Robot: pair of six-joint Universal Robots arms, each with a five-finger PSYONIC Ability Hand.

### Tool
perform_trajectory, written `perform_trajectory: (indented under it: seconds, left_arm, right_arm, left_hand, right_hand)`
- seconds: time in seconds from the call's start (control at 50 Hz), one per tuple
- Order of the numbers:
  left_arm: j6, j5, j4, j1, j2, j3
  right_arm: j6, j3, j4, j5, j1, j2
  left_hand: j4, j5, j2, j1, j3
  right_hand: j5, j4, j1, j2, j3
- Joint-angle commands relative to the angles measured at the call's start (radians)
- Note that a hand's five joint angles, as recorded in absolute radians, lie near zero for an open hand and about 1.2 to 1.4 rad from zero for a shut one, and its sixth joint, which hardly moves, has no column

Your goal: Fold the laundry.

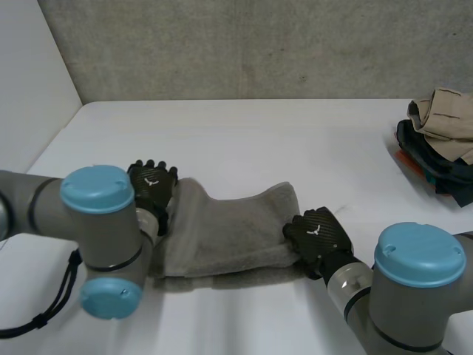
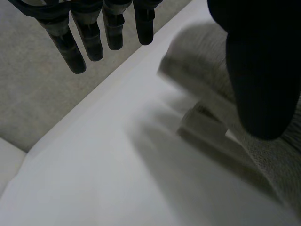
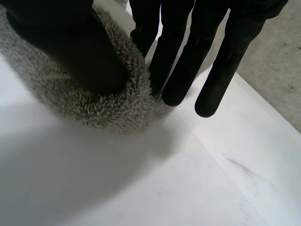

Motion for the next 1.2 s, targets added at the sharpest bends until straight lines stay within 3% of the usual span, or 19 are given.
perform_trajectory:
  seconds: [0.02,0.22,0.3,0.36,0.46,0.5,0.52,0.56,0.64,0.74,0.84,0.94,1.02,1.1,1.2]
  left_arm:
    - [0.018,0.008,-0.003,0.002,0.179,-0.148]
    - [0.005,0.013,-0.009,0.002,0.362,-0.212]
    - [-0.007,0.013,-0.009,0.006,0.388,-0.211]
    - [-0.013,0.011,-0.009,0.009,0.392,-0.211]
    - [-0.018,0.011,-0.009,0.014,0.386,-0.22]
    - [-0.028,0.013,-0.007,0.016,0.383,-0.225]
    - [-0.035,0.014,-0.007,0.016,0.382,-0.223]
    - [-0.056,0.017,-0.006,0.009,0.38,-0.218]
    - [-0.1,0.02,-0.006,0.0,0.376,-0.194]
    - [-0.159,0.069,-0.003,-0.049,0.371,-0.159]
    - [-0.26,0.149,-0.003,-0.124,0.339,-0.105]
    - [-0.317,0.169,-0.01,-0.172,0.25,-0.045]
    - [-0.317,0.148,-0.056,-0.182,0.15,0.005]
    - [-0.314,0.074,-0.138,-0.181,0.067,0.044]
    - [-0.302,-0.016,-0.242,-0.187,0.021,0.033]
  right_arm:
    - [-0.164,0.037,0.043,0.05,-0.052,-0.09]
    - [-0.401,-0.087,0.046,0.119,-0.021,-0.119]
    - [-0.41,-0.188,-0.006,0.084,0.143,-0.096]
    - [-0.422,-0.239,-0.066,-0.007,0.296,0.011]
    - [-0.447,-0.236,-0.067,-0.112,0.372,0.126]
    - [-0.441,-0.231,-0.069,-0.12,0.372,0.14]
    - [-0.432,-0.227,-0.068,-0.112,0.372,0.137]
    - [-0.418,-0.221,-0.067,-0.105,0.37,0.131]
    - [-0.291,-0.19,-0.072,-0.083,0.353,0.065]
    - [0.067,-0.135,-0.052,-0.08,0.197,-0.173]
    - [0.3,-0.147,0.095,-0.082,0.093,-0.202]
    - [0.374,-0.199,0.25,-0.086,-0.013,-0.184]
    - [0.372,-0.246,0.305,-0.089,-0.024,-0.113]
    - [0.38,-0.332,0.325,-0.088,-0.013,0.012]
    - [0.381,-0.43,0.403,-0.176,-0.012,0.114]
  left_hand:
    - [0.024,0.005,0.02,0.035,0.012]
    - [0.009,-0.01,0.005,0.021,-0.002]
    - [0.009,-0.01,0.005,0.021,-0.002]
    - [0.006,-0.013,0.002,0.018,-0.005]
    - [-0.003,-0.022,-0.007,0.009,-0.014]
    - [-0.006,-0.025,-0.01,0.006,-0.017]
    - [-0.009,-0.028,-0.013,0.003,-0.02]
    - [-0.009,-0.028,-0.013,0.003,-0.02]
    - [-0.009,-0.028,-0.013,0.003,-0.02]
    - [-0.003,-0.022,-0.007,0.009,-0.014]
    - [0.015,-0.004,0.011,0.026,0.003]
    - [0.021,0.002,0.017,0.032,0.009]
    - [0.032,0.013,0.029,0.044,0.021]
    - [0.044,0.025,0.04,0.056,0.033]
    - [0.044,0.025,0.04,0.056,0.033]
  right_hand:
    - [0.218,0.202,0.33,0.233,0.209]
    - [0.218,0.202,0.33,0.233,0.209]
    - [0.218,0.202,0.33,0.233,0.209]
    - [0.218,0.202,0.33,0.233,0.209]
    - [0.218,0.202,0.33,0.233,0.209]
    - [-0.076,-0.091,0.037,-0.06,-0.085]
    - [-0.639,-0.654,-0.526,-0.623,-0.647]
    - [-1.004,-1.019,-0.891,-0.989,-1.013]
    - [-1.004,-1.019,-0.891,-0.989,-1.013]
    - [-1.004,-1.019,-0.891,-0.989,-1.013]
    - [-1.004,-1.019,-0.891,-0.989,-1.013]
    - [-1.004,-1.019,-0.891,-0.989,-1.013]
    - [-1.004,-1.019,-0.891,-0.989,-1.013]
    - [-1.004,-1.019,-0.891,-0.989,-1.013]
    - [-1.004,-1.019,-0.891,-0.989,-1.013]
